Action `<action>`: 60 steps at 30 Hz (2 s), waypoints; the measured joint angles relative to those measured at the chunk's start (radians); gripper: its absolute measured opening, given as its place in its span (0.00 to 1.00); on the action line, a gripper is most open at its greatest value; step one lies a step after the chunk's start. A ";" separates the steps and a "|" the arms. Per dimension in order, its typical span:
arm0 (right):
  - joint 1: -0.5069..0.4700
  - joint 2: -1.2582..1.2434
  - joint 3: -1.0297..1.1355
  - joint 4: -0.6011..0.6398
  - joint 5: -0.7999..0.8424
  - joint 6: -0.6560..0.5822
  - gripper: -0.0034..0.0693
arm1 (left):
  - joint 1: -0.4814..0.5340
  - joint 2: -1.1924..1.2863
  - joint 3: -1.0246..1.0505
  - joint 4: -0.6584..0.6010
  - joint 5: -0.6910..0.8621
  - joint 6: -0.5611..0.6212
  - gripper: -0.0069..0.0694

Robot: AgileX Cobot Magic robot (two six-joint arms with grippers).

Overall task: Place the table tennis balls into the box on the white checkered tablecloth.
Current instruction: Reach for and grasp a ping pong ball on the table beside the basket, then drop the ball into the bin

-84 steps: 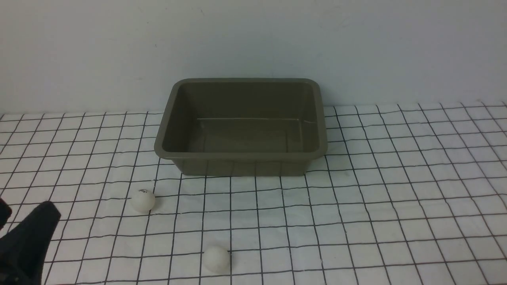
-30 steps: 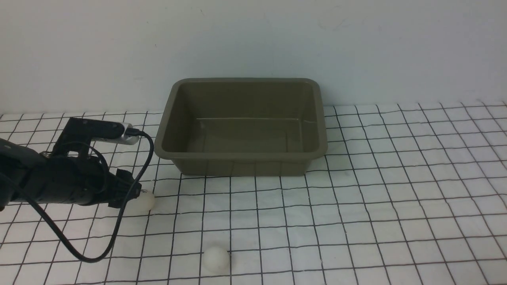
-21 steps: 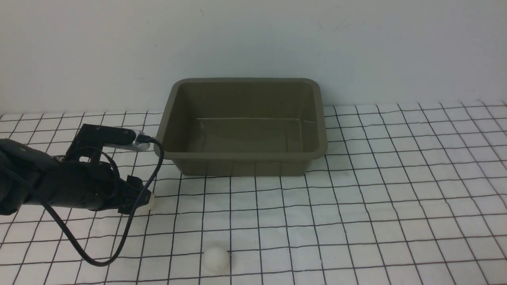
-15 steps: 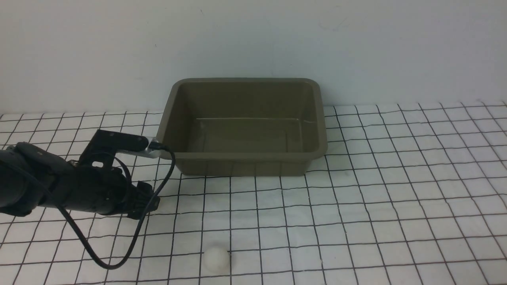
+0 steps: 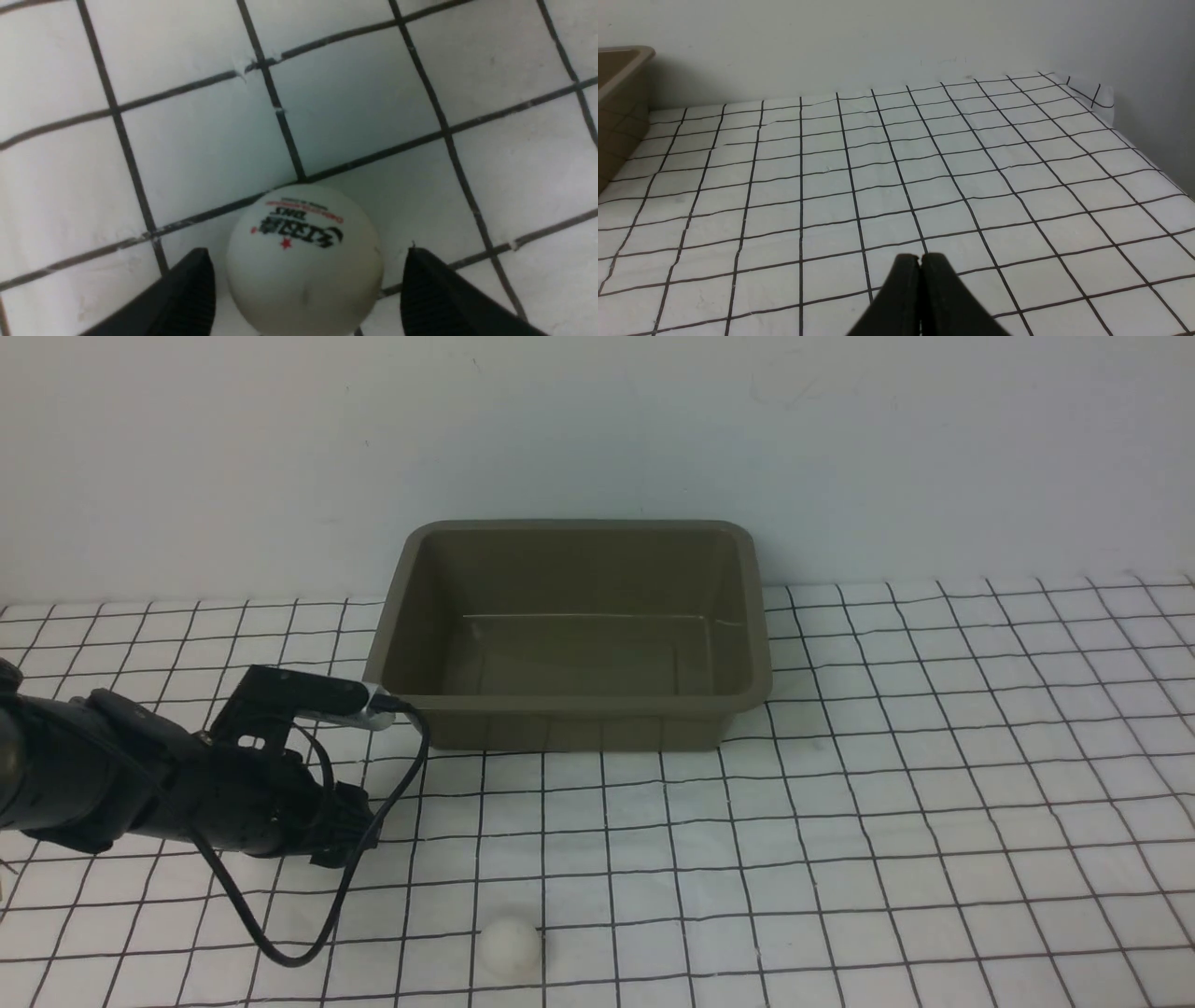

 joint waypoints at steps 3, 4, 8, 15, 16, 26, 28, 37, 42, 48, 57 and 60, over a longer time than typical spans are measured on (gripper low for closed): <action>0.000 0.000 0.000 0.000 0.000 0.000 0.03 | 0.000 0.006 -0.018 -0.001 -0.002 0.000 0.71; 0.000 0.000 0.000 0.000 0.000 0.000 0.03 | 0.000 0.007 -0.024 -0.001 -0.002 0.000 0.70; 0.000 0.000 0.000 0.000 0.000 0.000 0.03 | 0.000 0.008 -0.035 -0.003 -0.002 0.000 0.61; 0.000 0.000 0.000 0.000 0.000 0.000 0.03 | 0.000 0.008 -0.035 -0.004 -0.001 0.000 0.56; 0.000 0.000 0.000 0.000 0.000 0.000 0.03 | 0.000 0.008 -0.035 -0.004 -0.001 0.000 0.56; 0.000 0.000 0.000 0.000 0.000 0.000 0.03 | 0.000 0.008 -0.039 -0.003 0.051 0.000 0.56; 0.000 0.000 0.000 0.000 0.000 0.000 0.03 | 0.000 0.007 -0.040 -0.002 0.062 0.000 0.56; 0.000 0.000 0.000 0.000 0.000 0.000 0.03 | 0.081 -0.155 -0.040 0.097 0.194 -0.066 0.56; 0.000 0.000 0.000 0.000 0.000 0.000 0.03 | 0.116 -0.289 -0.040 0.238 0.279 -0.206 0.56; 0.000 0.000 0.000 0.000 0.000 0.000 0.03 | 0.025 -0.319 -0.128 0.228 0.197 -0.262 0.56; 0.000 0.000 0.000 0.000 0.000 0.000 0.03 | -0.083 -0.122 -0.328 0.224 0.181 -0.262 0.56; 0.000 0.000 0.000 0.000 0.000 0.000 0.03 | -0.116 -0.013 -0.421 0.224 0.181 -0.262 0.56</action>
